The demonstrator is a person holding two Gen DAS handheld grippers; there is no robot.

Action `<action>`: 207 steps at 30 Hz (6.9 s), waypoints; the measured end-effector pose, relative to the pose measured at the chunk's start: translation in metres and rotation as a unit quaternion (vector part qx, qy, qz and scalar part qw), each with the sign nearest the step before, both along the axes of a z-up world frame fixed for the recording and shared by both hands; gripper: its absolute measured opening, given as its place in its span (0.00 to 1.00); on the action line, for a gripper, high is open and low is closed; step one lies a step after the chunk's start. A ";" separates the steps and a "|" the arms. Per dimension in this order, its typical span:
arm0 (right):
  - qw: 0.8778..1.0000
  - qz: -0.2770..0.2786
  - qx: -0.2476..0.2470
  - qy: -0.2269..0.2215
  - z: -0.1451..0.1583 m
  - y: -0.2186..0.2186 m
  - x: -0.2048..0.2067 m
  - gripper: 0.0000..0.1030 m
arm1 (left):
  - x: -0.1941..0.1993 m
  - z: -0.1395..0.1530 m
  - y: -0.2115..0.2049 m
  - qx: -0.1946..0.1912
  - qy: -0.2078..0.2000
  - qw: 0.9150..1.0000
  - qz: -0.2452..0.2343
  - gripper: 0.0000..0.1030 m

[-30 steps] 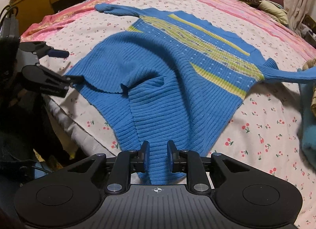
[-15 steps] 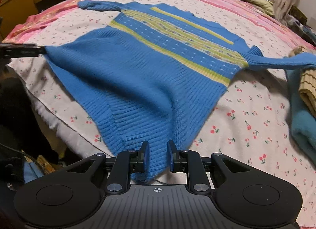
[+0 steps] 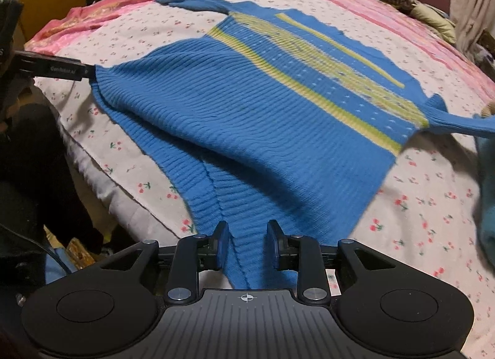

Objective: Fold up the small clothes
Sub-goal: 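Lay the hem flat on the sheet and open the right gripper, then move the right gripper to the sleeve cuff lying on the beige clothes, then close the right gripper on the blue sleeve cuff and lift it, then carry the sleeve across the sweater body and lay it down, opening the right gripper, then move the left gripper toward the cuff of the other sleeve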

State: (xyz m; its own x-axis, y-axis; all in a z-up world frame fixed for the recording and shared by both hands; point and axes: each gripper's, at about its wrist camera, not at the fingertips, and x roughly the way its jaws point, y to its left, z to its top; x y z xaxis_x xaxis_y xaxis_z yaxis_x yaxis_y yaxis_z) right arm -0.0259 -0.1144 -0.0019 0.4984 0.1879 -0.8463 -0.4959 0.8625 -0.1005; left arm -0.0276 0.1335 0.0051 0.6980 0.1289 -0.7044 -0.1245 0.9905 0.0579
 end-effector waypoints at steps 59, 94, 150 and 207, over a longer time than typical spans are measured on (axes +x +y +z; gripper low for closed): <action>0.976 -0.189 0.083 -0.062 0.051 -0.106 0.041 0.13 | 0.068 0.047 -0.152 0.055 -0.038 0.966 -0.250 0.64; 0.874 -0.431 0.173 -0.144 0.100 -0.325 0.178 0.18 | 0.212 0.034 -0.353 0.060 -0.024 0.931 -0.359 0.64; 0.936 -0.252 0.185 -0.164 0.134 -0.148 0.241 0.06 | 0.213 0.038 -0.259 0.033 -0.036 0.953 -0.300 0.64; 0.993 0.009 0.106 -0.046 0.012 0.085 0.269 0.21 | 0.234 0.012 0.023 0.033 -0.014 0.999 -0.016 0.65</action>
State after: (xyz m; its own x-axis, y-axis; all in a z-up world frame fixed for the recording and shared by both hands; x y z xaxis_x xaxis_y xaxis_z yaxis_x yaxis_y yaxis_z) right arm 0.2431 -0.0290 0.0103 0.5661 0.3672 -0.7380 -0.5089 0.8600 0.0376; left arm 0.2067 0.1568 0.0174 0.7224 0.1528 -0.6744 -0.0963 0.9880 0.1207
